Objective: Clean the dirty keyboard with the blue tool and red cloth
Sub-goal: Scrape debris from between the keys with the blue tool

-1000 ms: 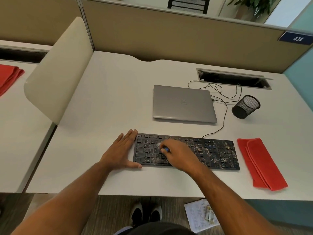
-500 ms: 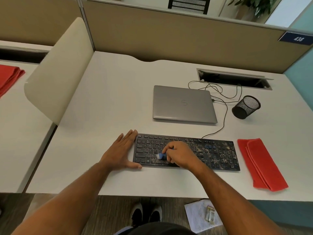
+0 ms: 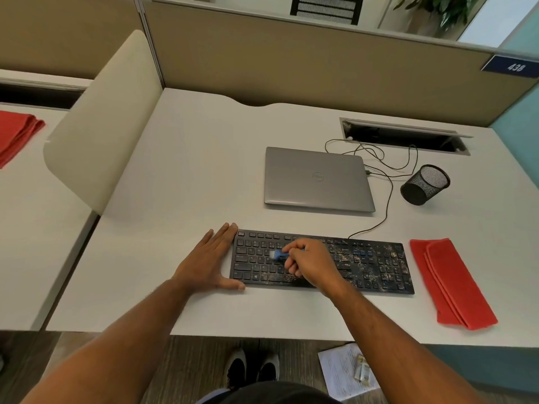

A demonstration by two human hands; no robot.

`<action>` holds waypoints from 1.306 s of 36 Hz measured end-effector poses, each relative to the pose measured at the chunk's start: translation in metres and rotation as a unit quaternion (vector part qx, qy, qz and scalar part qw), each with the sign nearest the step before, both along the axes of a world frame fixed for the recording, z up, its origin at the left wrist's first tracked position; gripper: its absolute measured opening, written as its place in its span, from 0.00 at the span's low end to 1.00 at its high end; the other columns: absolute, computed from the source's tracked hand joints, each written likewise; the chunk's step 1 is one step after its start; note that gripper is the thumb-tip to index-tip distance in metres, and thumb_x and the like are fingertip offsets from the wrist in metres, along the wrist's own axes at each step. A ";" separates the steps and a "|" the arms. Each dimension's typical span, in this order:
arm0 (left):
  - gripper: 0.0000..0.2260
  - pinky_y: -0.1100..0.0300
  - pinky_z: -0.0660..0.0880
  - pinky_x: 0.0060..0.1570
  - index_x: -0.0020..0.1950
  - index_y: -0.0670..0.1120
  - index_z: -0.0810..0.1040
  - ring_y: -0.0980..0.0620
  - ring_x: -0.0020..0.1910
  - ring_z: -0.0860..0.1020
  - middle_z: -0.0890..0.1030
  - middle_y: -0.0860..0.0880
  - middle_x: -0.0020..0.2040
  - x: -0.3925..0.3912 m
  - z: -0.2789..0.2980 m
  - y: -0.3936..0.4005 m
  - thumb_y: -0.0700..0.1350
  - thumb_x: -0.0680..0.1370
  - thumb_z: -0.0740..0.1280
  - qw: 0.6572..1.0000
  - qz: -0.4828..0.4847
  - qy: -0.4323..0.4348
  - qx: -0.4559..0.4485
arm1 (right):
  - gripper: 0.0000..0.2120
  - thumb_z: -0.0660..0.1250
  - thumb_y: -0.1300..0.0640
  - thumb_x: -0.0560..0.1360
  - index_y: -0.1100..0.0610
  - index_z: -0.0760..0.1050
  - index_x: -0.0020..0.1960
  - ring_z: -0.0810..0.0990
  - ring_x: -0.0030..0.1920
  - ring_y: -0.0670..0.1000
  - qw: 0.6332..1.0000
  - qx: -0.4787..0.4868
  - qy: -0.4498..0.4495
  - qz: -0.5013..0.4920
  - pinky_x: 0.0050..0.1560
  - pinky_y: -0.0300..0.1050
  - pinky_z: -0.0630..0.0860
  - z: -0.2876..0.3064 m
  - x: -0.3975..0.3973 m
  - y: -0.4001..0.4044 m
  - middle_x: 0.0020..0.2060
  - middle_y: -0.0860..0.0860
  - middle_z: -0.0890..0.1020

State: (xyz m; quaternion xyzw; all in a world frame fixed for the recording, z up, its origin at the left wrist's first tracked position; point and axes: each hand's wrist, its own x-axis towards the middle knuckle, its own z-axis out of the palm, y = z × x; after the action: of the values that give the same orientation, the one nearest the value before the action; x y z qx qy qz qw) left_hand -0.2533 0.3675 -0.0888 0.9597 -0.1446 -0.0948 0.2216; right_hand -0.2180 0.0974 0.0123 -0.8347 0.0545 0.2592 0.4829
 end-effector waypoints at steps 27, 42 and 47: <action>0.63 0.53 0.38 0.82 0.84 0.49 0.35 0.60 0.81 0.35 0.40 0.54 0.84 0.001 -0.001 0.000 0.82 0.66 0.65 1.000 0.002 0.001 0.005 | 0.12 0.58 0.64 0.81 0.58 0.81 0.51 0.80 0.32 0.46 0.999 0.013 -0.008 0.052 0.36 0.40 0.78 0.006 -0.001 0.025 0.37 0.56 0.85; 0.63 0.54 0.37 0.81 0.84 0.49 0.35 0.59 0.81 0.36 0.42 0.53 0.85 0.001 -0.004 0.001 0.82 0.66 0.65 1.000 0.002 -0.005 0.008 | 0.11 0.60 0.60 0.82 0.53 0.80 0.49 0.82 0.34 0.45 0.988 -0.074 -0.024 0.134 0.41 0.43 0.82 -0.001 -0.011 0.039 0.36 0.51 0.85; 0.63 0.55 0.37 0.81 0.84 0.50 0.35 0.60 0.81 0.36 0.41 0.53 0.84 0.001 -0.004 0.000 0.82 0.66 0.65 1.000 0.003 -0.006 0.007 | 0.12 0.59 0.62 0.81 0.57 0.81 0.49 0.81 0.31 0.47 0.994 -0.036 0.003 0.102 0.37 0.43 0.80 0.004 -0.012 0.040 0.33 0.53 0.85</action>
State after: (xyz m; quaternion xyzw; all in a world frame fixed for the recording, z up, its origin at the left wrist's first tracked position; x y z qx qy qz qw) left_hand -0.2523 0.3678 -0.0924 0.9621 -0.1428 -0.0895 0.2144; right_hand -0.2300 0.1370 0.0160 -0.8522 -0.0205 0.3073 0.4230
